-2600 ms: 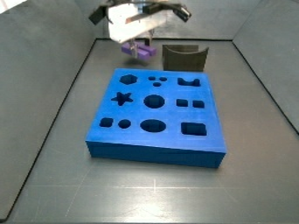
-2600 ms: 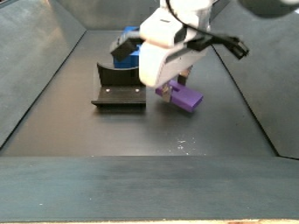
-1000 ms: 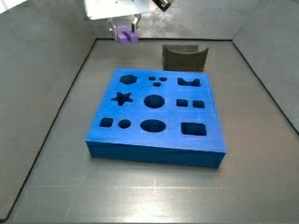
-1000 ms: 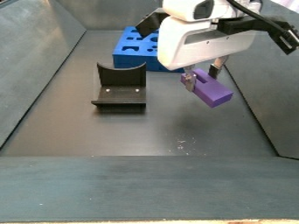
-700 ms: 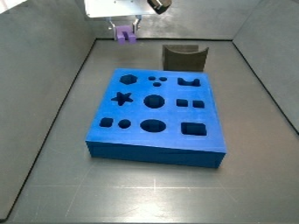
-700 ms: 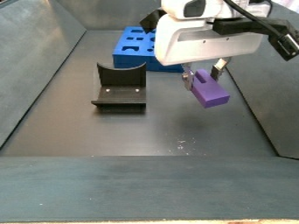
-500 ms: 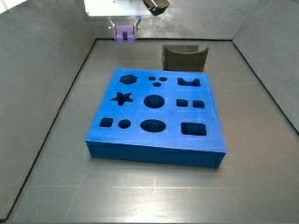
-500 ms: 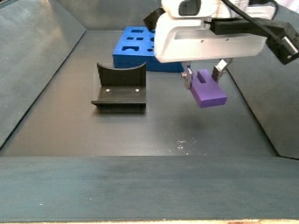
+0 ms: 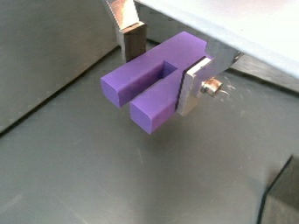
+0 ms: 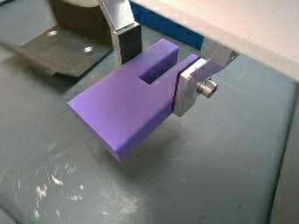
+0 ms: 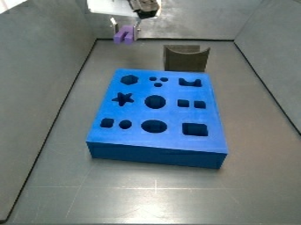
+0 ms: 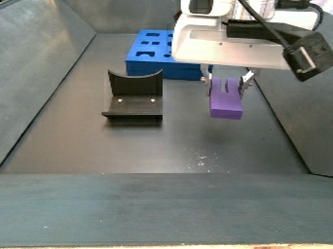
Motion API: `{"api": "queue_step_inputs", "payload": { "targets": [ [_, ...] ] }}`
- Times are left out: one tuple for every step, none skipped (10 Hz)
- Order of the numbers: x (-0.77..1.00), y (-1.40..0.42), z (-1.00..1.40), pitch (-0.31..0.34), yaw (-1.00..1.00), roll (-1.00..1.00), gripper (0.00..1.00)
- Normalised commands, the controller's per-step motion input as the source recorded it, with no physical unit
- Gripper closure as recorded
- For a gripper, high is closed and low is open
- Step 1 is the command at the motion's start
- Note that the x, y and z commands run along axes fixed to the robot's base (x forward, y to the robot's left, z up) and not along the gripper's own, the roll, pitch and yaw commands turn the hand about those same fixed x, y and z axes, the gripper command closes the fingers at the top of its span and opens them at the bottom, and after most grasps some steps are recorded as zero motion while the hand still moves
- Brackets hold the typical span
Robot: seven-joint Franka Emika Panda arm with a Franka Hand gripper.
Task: Pick up the double-square object. Move up. Rotate the double-square object. Place the double-square object on the fixture. Regrasp the double-square object. Move to above the board. Insert the double-square object.
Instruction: Rotate the double-square object.
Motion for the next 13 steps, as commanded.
{"api": "queue_step_inputs", "payload": {
  "targets": [
    [0.02,0.02,-0.03,0.004,-1.0,0.0,1.0],
    [0.02,0.02,-0.03,0.004,-1.0,0.0,1.0],
    [0.02,0.02,-0.03,0.005,-1.0,0.0,1.0],
    [0.02,0.02,-0.03,0.005,-1.0,0.0,1.0],
    [0.02,0.02,-0.03,0.005,-1.0,0.0,1.0],
    [0.02,0.02,-0.03,0.005,-1.0,0.0,1.0],
    [0.02,0.02,-0.03,0.005,-1.0,0.0,1.0],
    [0.02,0.02,-0.03,0.005,-1.0,0.0,1.0],
    [0.02,0.02,-0.03,0.005,-1.0,0.0,1.0],
    [0.02,0.02,-0.03,0.006,-1.0,0.0,1.0],
    [0.02,0.02,-0.03,0.006,-1.0,0.0,1.0],
    [0.02,0.02,-0.03,0.006,-1.0,0.0,1.0],
    [0.02,0.02,-0.03,0.006,-1.0,0.0,1.0]
  ]
}}
